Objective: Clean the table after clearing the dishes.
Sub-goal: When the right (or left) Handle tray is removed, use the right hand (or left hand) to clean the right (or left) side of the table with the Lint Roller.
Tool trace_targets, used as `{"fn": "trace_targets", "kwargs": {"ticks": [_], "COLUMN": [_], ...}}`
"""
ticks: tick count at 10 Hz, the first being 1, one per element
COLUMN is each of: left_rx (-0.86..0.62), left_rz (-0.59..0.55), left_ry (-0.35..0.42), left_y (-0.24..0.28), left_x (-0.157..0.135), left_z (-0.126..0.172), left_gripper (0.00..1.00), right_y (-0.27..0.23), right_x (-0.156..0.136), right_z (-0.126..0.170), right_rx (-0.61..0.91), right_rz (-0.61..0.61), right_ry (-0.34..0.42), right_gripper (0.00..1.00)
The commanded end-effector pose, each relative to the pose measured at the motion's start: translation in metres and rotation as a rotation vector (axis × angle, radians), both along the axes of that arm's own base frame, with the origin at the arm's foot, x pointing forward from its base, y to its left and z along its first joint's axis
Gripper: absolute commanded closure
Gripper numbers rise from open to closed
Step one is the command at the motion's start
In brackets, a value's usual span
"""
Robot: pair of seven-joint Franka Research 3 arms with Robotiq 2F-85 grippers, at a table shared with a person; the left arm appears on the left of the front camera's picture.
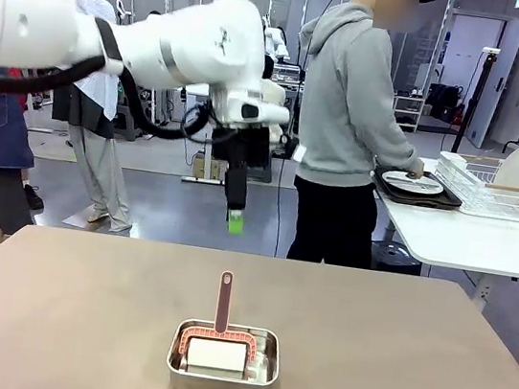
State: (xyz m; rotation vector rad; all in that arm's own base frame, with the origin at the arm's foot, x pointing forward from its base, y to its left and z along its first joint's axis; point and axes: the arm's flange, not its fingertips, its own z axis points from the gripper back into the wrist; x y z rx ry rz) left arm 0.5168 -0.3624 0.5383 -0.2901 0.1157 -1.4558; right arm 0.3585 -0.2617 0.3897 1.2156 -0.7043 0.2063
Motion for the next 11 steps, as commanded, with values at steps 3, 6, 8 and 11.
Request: {"fn": "trace_targets", "kwargs": {"ticks": [3, 6, 8, 11], "left_rx": [0.023, 0.011, 0.043, -0.02], "left_rz": [-0.132, -0.187, -0.122, -0.148], "left_ry": [-0.086, -0.021, -0.045, 0.009], "left_y": [-0.003, -0.008, -0.01, -0.016], "left_x": [0.008, 0.017, 0.014, 0.024], "left_z": [-0.046, -0.059, -0.056, -0.073], "left_gripper": [0.0, 0.0, 0.0, 0.0], "right_y": [0.004, 0.004, 0.004, 0.004], "right_x": [-0.003, -0.003, -0.003, -0.003], "right_z": [0.002, 0.002, 0.002, 0.002], "right_rx": [-0.006, -0.006, -0.006, -0.006], "right_rz": [-0.013, -0.013, -0.013, -0.013], "right_ry": [-0.007, -0.007, -0.007, -0.007], "right_gripper": [0.0, 0.0, 0.0, 0.0]}}
